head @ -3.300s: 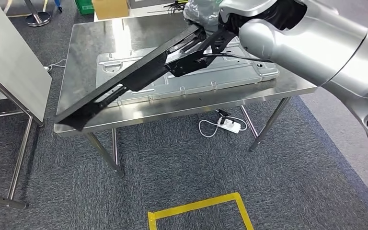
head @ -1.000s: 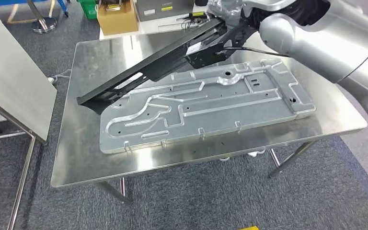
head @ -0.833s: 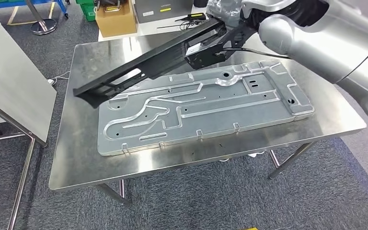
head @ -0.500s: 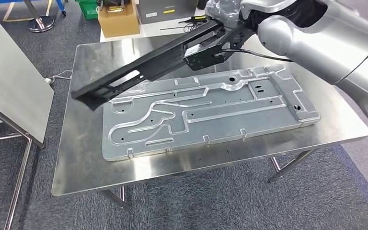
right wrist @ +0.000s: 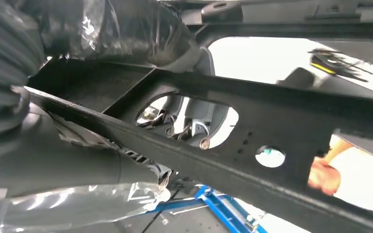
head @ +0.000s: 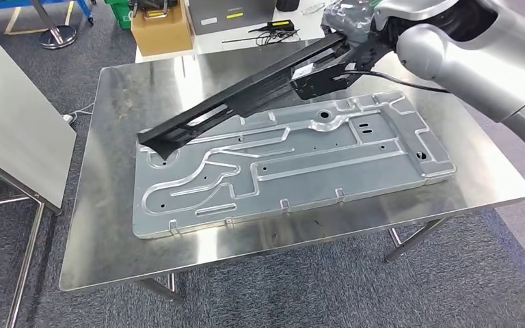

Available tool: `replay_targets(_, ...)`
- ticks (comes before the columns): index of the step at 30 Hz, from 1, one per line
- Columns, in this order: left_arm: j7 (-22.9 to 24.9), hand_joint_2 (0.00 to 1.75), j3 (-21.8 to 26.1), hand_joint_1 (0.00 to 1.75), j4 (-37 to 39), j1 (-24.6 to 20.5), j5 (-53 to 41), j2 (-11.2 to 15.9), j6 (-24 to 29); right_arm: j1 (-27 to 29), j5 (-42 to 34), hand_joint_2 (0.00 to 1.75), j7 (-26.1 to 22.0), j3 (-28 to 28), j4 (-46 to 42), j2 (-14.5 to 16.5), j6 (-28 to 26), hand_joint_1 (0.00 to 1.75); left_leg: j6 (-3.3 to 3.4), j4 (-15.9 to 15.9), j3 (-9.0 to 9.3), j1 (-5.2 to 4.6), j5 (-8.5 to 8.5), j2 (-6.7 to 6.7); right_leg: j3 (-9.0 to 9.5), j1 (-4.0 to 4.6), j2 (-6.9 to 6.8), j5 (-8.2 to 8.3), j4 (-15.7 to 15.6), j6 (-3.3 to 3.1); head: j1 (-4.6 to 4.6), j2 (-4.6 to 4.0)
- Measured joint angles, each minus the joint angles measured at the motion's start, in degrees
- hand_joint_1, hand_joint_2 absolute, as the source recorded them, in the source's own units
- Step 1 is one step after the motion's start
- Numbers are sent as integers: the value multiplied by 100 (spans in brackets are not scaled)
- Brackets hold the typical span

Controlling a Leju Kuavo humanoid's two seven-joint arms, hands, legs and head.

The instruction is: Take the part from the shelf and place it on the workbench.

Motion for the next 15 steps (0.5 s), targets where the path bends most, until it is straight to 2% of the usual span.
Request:
replay_targets(3,-7,175,0,0,0,1,7,0,0,22,-4,175,-7,12,0,0,0,175,-37,1040,-551,6,-369,4,98,11,2,-57,-25,-62,-2,0)
replay_targets(4,-9,175,0,0,0,-1,8,-1,0,37,-5,175,-10,21,-1,0,0,175,-38,1252,-697,5,-373,4,135,20,4,-86,-24,-70,-3,0)
replay_targets(5,-13,175,0,0,0,-1,9,-1,0,49,-8,175,-14,28,-1,0,0,175,-27,1254,-750,4,-256,4,181,28,7,-119,-24,-71,-2,0)
replay_targets(6,-14,175,0,0,0,3,9,-1,0,54,-10,175,-15,34,-2,0,0,175,1,1013,-689,-3,-22,4,236,38,12,-157,-24,-71,-3,0)
replay_targets(7,-15,175,0,0,0,9,9,2,0,53,-14,175,-16,36,-4,0,1,175,44,631,-560,-16,251,3,294,46,15,-198,-26,-67,-3,-1)
replay_targets(8,-16,175,0,0,1,16,10,10,0,47,-19,175,-17,37,-6,-2,3,175,95,272,-409,-37,450,4,340,57,17,-235,-31,-57,-1,-1)
replay_targets(9,-17,175,0,0,2,21,11,19,0,42,-23,175,-18,39,-7,-6,5,175,143,-24,-275,-61,565,6,370,62,21,-263,-38,-42,-1,-1)
replay_targets(11,-17,175,0,0,4,12,16,32,0,44,-29,175,-18,43,-8,-15,7,175,200,-272,-142,-97,515,12,384,65,24,-270,-48,12,-1,-1)
replay_targets(13,-18,175,0,0,4,-1,20,29,-2,55,-33,175,-17,43,-9,-28,5,175,223,-408,-57,-85,476,16,391,58,19,-271,-33,65,-1,-1)
replay_targets(15,-16,175,0,0,4,7,22,19,-6,45,-40,175,-17,39,-9,-53,4,175,246,-492,50,-53,480,21,305,51,9,-389,186,106,5,-1)
